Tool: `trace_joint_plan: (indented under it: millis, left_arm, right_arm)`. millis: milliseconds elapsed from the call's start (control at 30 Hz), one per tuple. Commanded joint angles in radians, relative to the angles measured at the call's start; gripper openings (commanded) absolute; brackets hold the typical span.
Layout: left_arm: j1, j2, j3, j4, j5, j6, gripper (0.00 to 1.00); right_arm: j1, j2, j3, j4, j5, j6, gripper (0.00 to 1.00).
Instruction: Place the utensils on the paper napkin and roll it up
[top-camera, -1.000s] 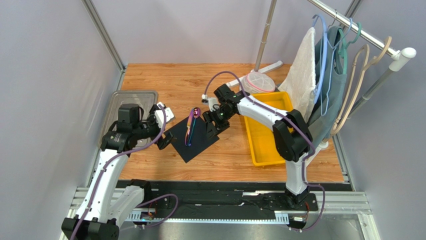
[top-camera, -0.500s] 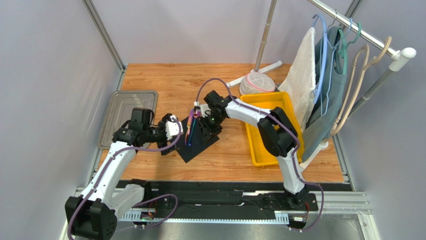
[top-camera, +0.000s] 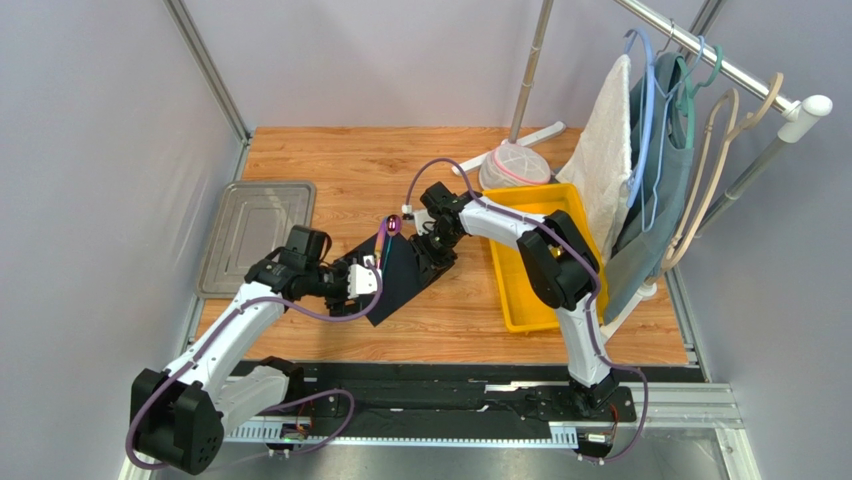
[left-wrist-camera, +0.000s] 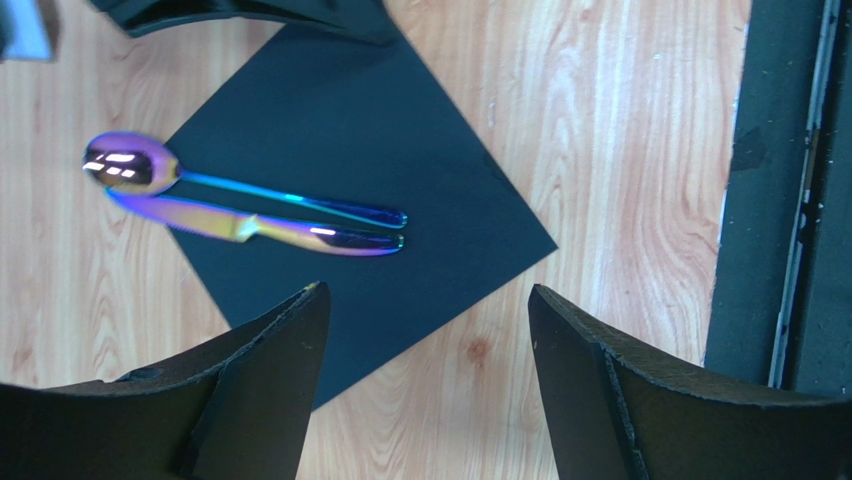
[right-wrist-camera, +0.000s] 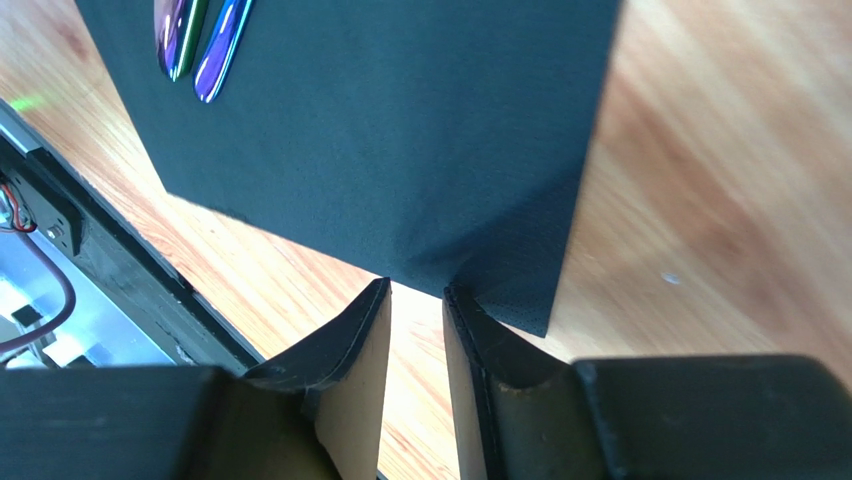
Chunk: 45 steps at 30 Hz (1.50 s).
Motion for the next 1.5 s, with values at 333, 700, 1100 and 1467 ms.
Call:
trace_joint_plan:
  millis: [333,700,1100,1467]
  left_arm:
    - [-0.224,0.071,-0.048,0.085,-0.089,0.023,0.49]
    - [-0.375,0.178,-0.062,0.118,-0.197,-0.001,0.38]
    - [-0.477,0.310,-0.037,0.163,-0.272,-0.064,0.36]
    - [-0.476,0.367,0.010,0.175,-0.274,-0.078,0.33]
  right_arm:
    - [-0.052,-0.026,-0.039,-0.035,0.050,-0.063,0.24]
    - [-0.075,-0.044,-0.062,-0.040,0.039,-0.071,0.23]
    - [-0.092,-0.052,-0.047,-0.056,0.021,-0.074,0.23]
    - [-0.095,-0.056,-0.042,-0.061,0.013,-0.077,0.23]
